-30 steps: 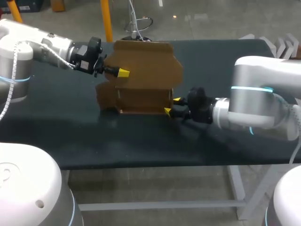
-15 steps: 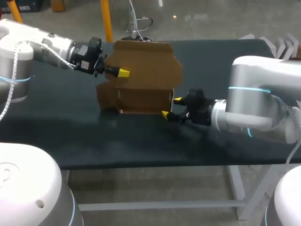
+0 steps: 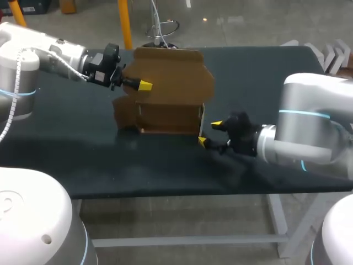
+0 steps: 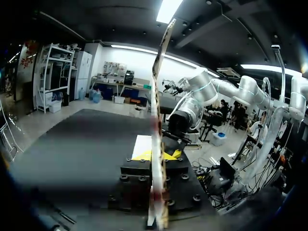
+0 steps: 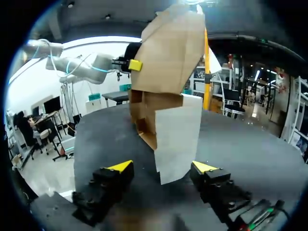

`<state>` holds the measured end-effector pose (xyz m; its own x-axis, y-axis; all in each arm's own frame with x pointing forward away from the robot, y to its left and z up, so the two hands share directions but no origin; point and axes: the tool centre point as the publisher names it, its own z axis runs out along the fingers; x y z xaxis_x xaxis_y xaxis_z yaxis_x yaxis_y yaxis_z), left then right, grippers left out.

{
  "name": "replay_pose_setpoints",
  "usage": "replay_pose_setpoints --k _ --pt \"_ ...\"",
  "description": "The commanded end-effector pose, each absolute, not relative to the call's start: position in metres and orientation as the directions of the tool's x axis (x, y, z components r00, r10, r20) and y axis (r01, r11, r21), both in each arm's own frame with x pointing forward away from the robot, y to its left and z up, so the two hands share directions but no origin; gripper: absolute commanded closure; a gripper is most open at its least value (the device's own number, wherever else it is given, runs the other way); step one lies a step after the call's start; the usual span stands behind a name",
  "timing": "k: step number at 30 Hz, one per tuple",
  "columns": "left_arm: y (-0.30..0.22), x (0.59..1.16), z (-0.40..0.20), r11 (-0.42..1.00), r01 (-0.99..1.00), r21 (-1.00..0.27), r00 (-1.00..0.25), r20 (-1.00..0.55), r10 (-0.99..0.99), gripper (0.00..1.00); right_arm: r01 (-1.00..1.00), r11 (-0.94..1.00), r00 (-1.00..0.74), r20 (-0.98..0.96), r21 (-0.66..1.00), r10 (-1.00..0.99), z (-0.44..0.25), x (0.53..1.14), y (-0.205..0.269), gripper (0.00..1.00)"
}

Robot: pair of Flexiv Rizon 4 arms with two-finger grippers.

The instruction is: Assemble the packaging by folding the flat box into shape, placing the metal phone stand inside, and closing the box properly

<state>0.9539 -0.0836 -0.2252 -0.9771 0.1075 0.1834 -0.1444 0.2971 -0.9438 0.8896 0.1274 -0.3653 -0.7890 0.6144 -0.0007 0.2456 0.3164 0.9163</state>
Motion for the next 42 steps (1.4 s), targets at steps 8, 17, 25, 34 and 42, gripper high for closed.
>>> replay_pose_setpoints --k 8,17,25,34,42 --pt "-0.084 0.954 -0.227 0.299 -0.145 -0.943 -0.977 0.184 0.109 1.0 0.204 0.306 -0.859 0.02 0.93 0.511 -0.359 0.864 0.096 0.15" --pt "-0.084 0.954 -0.227 0.299 -0.145 -0.943 -0.977 0.184 0.109 1.0 0.173 0.35 -0.902 0.005 0.921 0.432 -0.352 0.867 0.077 0.19" --pt "-0.084 0.954 -0.227 0.299 -0.145 -0.943 -0.977 0.184 0.109 1.0 0.154 0.377 -0.93 0.005 0.913 0.367 -0.356 0.885 0.077 0.4" --pt "-0.084 0.954 -0.227 0.299 -0.145 -0.943 -0.977 0.184 0.109 1.0 0.111 0.402 -0.95 -0.022 0.909 0.311 -0.358 0.905 0.091 0.4" --pt "-0.084 0.954 -0.227 0.299 -0.145 -0.943 -0.977 0.184 0.109 1.0 0.078 0.409 -0.96 -0.042 0.909 0.277 -0.365 0.92 0.109 0.41"
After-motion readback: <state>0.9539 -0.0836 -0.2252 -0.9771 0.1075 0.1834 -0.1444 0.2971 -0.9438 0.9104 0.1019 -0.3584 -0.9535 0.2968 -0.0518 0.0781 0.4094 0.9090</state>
